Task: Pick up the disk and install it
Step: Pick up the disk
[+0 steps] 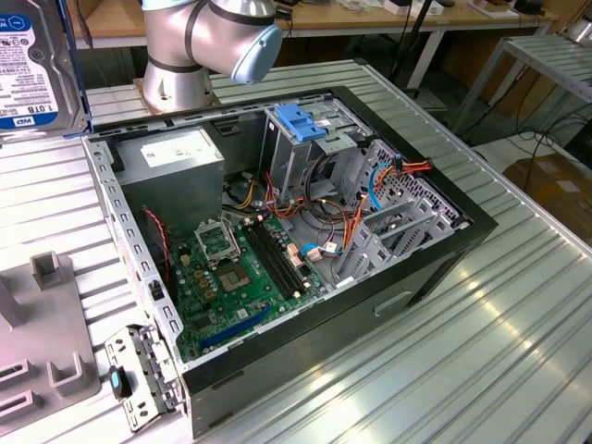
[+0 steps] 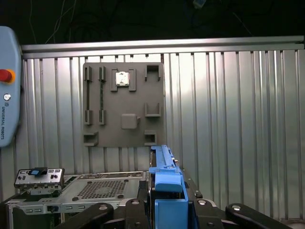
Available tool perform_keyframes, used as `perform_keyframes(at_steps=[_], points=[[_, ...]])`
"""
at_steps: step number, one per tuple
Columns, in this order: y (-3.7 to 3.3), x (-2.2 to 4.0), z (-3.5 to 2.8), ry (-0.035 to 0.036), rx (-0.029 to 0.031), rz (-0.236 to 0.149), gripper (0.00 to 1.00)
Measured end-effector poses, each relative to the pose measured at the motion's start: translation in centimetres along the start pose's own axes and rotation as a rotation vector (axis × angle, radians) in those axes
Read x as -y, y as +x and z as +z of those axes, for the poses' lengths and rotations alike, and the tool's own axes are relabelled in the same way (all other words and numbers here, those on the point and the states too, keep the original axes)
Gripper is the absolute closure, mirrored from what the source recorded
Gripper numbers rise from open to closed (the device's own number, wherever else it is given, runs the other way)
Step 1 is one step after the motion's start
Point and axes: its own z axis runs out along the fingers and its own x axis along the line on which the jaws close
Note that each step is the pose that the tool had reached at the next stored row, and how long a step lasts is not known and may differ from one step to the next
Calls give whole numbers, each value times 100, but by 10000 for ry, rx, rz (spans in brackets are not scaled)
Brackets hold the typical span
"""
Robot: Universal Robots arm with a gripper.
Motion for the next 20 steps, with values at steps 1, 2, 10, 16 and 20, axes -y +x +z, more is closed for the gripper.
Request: perform_keyframes(at_steps=[1, 2, 10, 16, 20], points=[[0, 10, 0, 0, 0, 0, 63], [-1, 28, 0, -1, -1, 0, 63], [-5, 106, 1, 0, 0, 0, 63], [-7, 160, 2, 0, 0, 0, 63], [-9, 198, 2, 0, 0, 0, 63]])
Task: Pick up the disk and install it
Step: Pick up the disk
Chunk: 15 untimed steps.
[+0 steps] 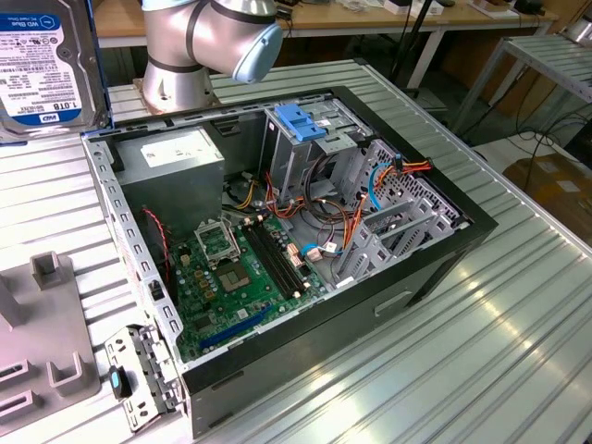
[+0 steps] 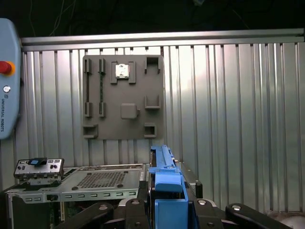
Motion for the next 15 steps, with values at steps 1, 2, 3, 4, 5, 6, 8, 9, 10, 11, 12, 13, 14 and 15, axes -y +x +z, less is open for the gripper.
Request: perform_keyframes(at_steps=[1, 2, 3, 4, 5, 6, 8, 9, 10, 11, 12, 13, 14, 15], points=[[0, 9, 1, 1, 1, -1, 63], [0, 17, 1, 1, 0, -1, 63], [-1, 26, 0, 0, 0, 0, 63], [-2, 34, 0, 0, 0, 0, 63], [-2, 47, 1, 1, 1, 0, 63], [-2, 55, 1, 1, 0, 0, 63], [-3, 79, 1, 0, 0, -1, 63], [-3, 88, 1, 1, 1, -1, 63], [-4, 96, 1, 1, 1, -1, 63], [-4, 106, 1, 0, 0, 0, 63], [-4, 115, 1, 0, 0, 0, 63], [-5, 125, 1, 0, 0, -1, 63], [-5, 133, 2, 1, 1, 0, 63], [-5, 141, 2, 1, 1, 0, 63]])
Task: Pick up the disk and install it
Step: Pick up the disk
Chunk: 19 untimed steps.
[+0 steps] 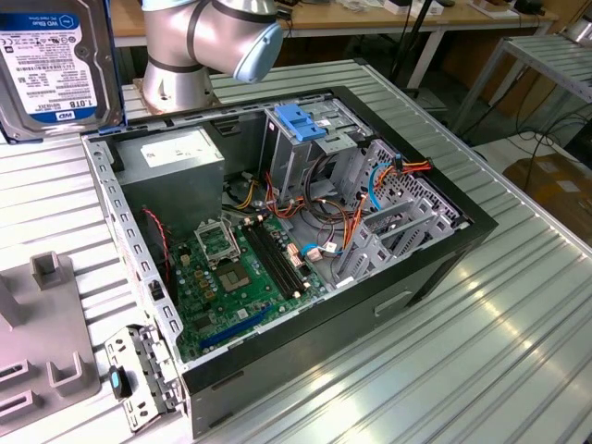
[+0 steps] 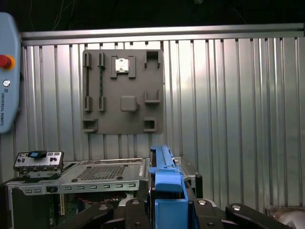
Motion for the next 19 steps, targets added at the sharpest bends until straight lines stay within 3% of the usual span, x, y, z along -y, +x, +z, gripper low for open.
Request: perform_keyframes(at_steps=[19], points=[[-7, 174, 2, 0, 0, 0, 63]])
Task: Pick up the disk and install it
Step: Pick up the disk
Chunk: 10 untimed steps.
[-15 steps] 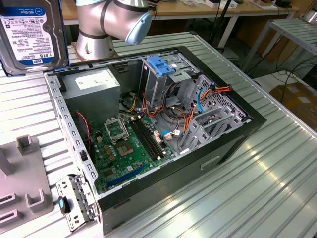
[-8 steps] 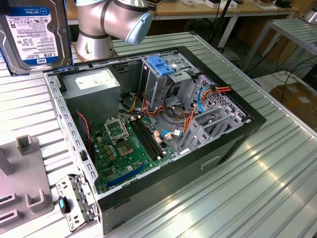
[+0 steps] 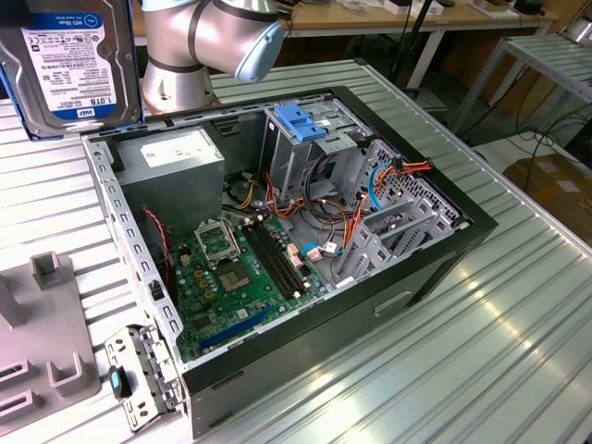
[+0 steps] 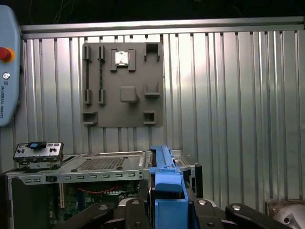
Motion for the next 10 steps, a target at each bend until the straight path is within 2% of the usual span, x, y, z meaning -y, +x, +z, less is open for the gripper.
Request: perform_keyframes(at_steps=[10], points=[[-3, 88, 1, 0, 0, 0, 63]])
